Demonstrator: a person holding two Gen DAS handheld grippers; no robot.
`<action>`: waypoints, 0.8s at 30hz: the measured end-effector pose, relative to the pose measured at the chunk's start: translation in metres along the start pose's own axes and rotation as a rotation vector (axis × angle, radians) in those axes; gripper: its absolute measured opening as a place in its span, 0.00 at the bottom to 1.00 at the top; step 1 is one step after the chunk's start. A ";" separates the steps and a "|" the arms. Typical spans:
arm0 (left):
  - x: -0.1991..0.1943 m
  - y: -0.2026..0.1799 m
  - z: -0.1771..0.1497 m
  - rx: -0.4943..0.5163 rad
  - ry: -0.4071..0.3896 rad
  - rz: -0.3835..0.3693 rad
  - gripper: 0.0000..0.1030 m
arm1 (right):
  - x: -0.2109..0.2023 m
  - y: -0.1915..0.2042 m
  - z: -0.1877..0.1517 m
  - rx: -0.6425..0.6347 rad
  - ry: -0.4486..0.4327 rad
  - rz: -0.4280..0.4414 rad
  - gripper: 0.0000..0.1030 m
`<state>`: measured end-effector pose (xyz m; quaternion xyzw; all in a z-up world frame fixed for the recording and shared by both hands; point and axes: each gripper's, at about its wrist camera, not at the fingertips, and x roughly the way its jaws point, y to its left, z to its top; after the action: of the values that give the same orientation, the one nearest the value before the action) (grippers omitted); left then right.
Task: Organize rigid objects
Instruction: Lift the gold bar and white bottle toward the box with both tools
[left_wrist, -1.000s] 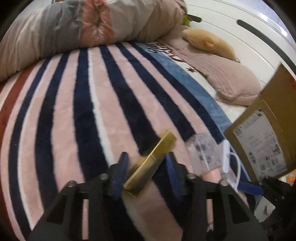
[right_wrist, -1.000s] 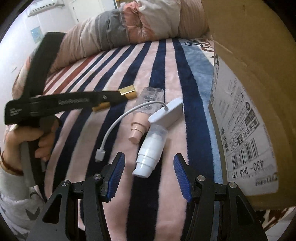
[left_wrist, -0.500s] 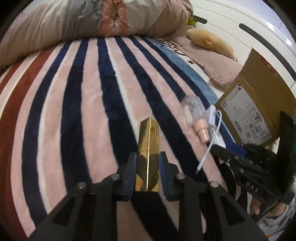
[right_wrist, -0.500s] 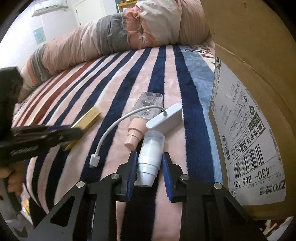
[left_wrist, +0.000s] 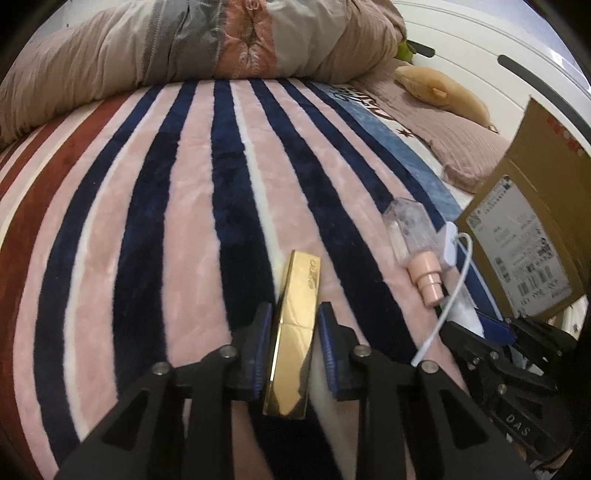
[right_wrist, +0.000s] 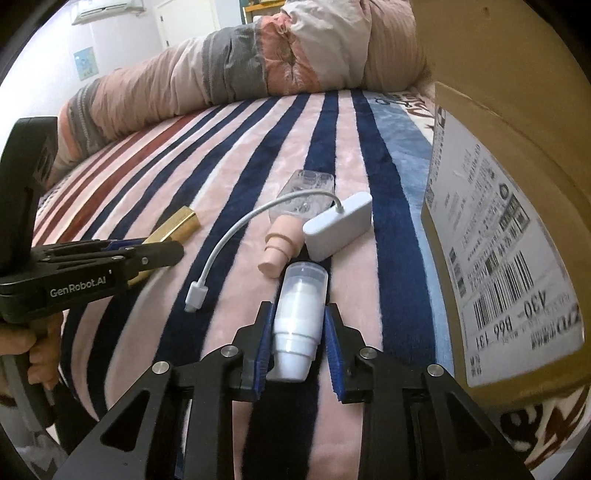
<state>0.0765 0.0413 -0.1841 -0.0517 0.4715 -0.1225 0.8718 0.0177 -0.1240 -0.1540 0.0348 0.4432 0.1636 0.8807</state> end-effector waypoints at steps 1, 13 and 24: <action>-0.001 -0.001 0.001 0.001 -0.001 0.006 0.18 | 0.001 0.002 0.001 -0.019 0.000 -0.010 0.22; -0.083 -0.005 0.007 0.035 -0.124 -0.010 0.15 | -0.077 0.033 0.023 -0.165 -0.161 0.108 0.20; -0.167 -0.073 0.052 0.174 -0.270 -0.101 0.15 | -0.186 -0.057 0.065 -0.065 -0.388 0.004 0.20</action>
<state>0.0200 0.0132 -0.0051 -0.0157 0.3343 -0.1984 0.9212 -0.0195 -0.2318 0.0166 0.0381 0.2595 0.1700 0.9499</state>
